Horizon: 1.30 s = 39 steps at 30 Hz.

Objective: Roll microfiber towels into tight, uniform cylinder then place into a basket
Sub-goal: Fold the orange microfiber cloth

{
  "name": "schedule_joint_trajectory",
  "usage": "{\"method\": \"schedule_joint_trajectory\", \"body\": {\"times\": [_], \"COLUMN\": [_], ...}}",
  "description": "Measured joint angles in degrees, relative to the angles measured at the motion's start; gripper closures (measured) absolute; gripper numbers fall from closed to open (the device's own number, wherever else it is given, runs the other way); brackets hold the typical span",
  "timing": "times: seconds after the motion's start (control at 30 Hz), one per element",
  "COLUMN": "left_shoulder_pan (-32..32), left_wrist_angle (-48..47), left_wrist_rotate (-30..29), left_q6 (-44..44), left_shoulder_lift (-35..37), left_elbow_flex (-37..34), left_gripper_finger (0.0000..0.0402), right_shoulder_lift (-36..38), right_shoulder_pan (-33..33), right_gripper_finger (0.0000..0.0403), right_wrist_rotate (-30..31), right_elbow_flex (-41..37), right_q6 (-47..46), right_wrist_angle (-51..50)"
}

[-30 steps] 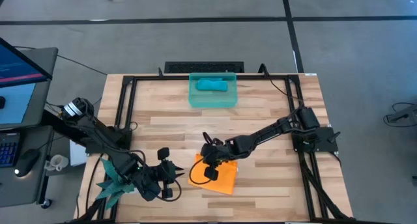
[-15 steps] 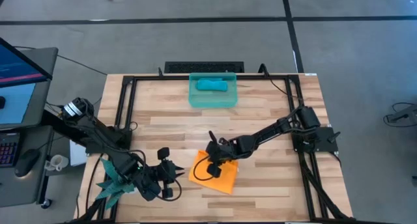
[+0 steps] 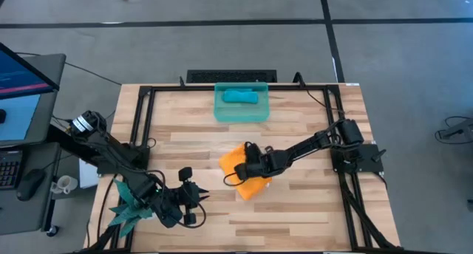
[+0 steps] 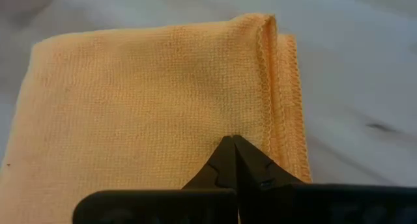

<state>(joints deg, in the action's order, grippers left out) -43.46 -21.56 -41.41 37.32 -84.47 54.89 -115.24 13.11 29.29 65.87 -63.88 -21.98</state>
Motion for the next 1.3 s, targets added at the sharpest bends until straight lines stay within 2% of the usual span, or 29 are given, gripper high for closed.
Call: {"method": "schedule_joint_trajectory", "body": {"times": [0.13, 0.27, 0.37, 0.47, 0.63, 0.77, 0.87, 1.07, 1.3], "left_shoulder_pan": [0.0, 0.7, 1.5, 2.2, 3.3, 4.4, 5.8, 8.9, 12.3], "left_wrist_angle": [0.0, 0.0, 0.0, 0.0, 0.0, 1.8, 7.0, 19.3, 32.5], "left_wrist_rotate": [0.0, 0.0, 0.2, 0.2, -0.6, -4.4, -6.5, -6.5, -1.5], "left_q6": [0.0, 0.1, 0.3, 0.3, 1.0, 1.1, -0.3, -6.8, -9.7], "left_shoulder_lift": [0.0, 0.0, 0.0, 0.0, 0.0, -2.3, -6.0, -13.9, -21.8], "left_elbow_flex": [0.0, 0.0, 0.0, 0.0, 0.0, 0.0, 0.0, 0.0, 0.0], "left_gripper_finger": [0.0346, 0.0346, 0.0346, 0.0346, 0.0346, 0.0346, 0.0346, 0.0346, 0.0346], "right_shoulder_lift": [-0.1, 0.1, 0.9, 3.5, 8.6, 12.9, 15.0, 15.7, 15.6], "right_shoulder_pan": [1.5, 2.5, 3.3, 4.3, 6.5, 10.6, 13.9, 18.7, 21.3], "right_gripper_finger": [0.0395, 0.0395, 0.0394, 0.0389, 0.0385, 0.0390, 0.0391, 0.0386, 0.0388], "right_wrist_rotate": [5.1, 5.6, 4.6, 6.1, 10.6, 15.6, 18.0, 19.1, 21.4], "right_elbow_flex": [-0.2, -0.1, 0.4, 0.6, 0.6, 0.6, 0.6, 0.7, -0.5], "right_q6": [-6.7, -7.0, -6.3, -4.8, -1.0, 2.5, 4.7, 5.0, -0.3], "right_wrist_angle": [-2.9, -2.8, -2.8, -3.0, -5.4, -6.8, -6.8, -6.5, -8.2]}}
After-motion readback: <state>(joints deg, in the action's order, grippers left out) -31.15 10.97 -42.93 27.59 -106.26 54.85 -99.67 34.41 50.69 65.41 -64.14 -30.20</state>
